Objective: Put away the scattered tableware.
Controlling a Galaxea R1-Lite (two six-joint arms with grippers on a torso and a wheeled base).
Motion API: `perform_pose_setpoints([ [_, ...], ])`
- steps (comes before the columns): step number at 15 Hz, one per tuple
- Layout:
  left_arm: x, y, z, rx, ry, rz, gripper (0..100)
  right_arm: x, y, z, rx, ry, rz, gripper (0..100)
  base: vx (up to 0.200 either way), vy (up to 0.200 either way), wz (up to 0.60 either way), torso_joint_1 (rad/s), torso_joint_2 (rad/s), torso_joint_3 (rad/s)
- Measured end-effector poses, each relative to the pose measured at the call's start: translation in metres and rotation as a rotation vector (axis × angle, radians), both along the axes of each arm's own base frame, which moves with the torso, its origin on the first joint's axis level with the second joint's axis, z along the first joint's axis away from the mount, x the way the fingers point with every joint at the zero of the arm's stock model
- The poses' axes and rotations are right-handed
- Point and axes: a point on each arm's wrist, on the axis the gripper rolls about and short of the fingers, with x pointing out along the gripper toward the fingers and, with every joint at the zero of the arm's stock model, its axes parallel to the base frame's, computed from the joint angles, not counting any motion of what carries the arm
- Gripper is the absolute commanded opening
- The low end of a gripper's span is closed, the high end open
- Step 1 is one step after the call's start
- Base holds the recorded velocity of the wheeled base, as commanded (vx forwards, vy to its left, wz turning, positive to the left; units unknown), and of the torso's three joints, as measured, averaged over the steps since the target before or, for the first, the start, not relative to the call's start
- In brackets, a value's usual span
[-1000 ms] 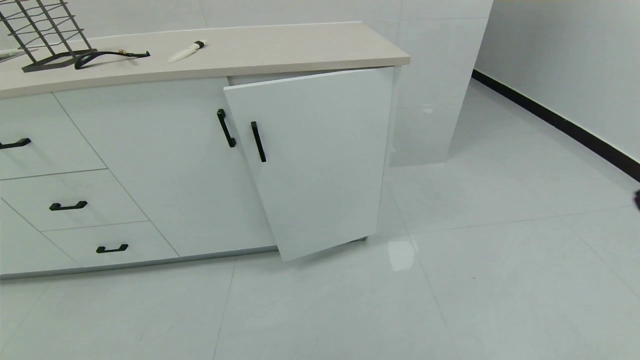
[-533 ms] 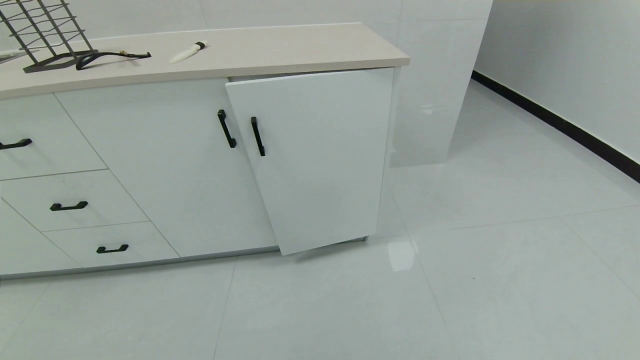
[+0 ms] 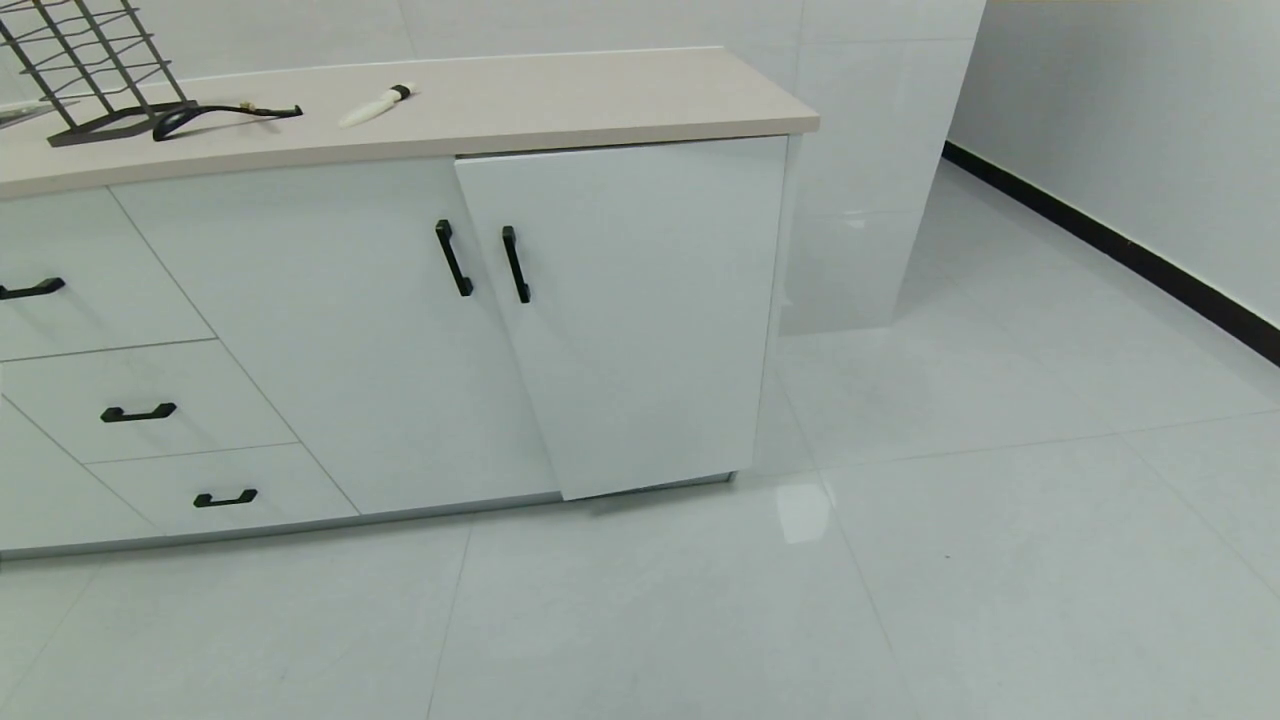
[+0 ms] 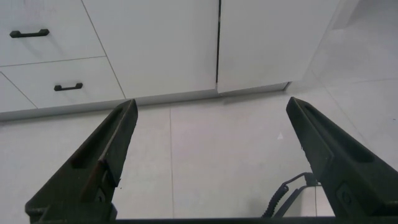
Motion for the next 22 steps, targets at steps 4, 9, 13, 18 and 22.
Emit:
perform_pose_setpoints([
  [4, 0.0000, 0.0000, -0.0001, 0.008, 0.000, 0.000, 100, -0.0008, -0.0008, -0.0028, 0.018, 0.014, -0.035, 0, 0.100, 0.100, 0.00, -0.001, 0.00, 0.002],
  [9, 0.0000, 0.0000, -0.0001, 0.030, 0.001, 0.002, 100, -0.0009, -0.0008, -0.0030, 0.025, 0.015, -0.033, 0, 0.200, 0.160, 0.00, 0.004, 0.00, 0.000],
  [13, 0.0000, 0.0000, -0.0001, 0.029, 0.001, 0.002, 100, -0.0010, -0.0008, -0.0032, 0.048, 0.017, -0.034, 0, 0.200, 0.100, 0.00, 0.000, 0.00, 0.001],
  [18, 0.0000, 0.0000, -0.0003, 0.031, 0.002, 0.002, 100, -0.0009, -0.0008, -0.0033, 0.049, 0.018, -0.036, 0, 0.000, 0.200, 0.00, 0.001, 0.01, 0.002],
  [22, 0.0000, 0.0000, -0.0003, 0.031, 0.002, 0.001, 100, -0.0009, -0.0008, -0.0033, 0.049, 0.018, -0.036, 0, 0.000, 0.200, 0.00, 0.006, 0.00, -0.001],
])
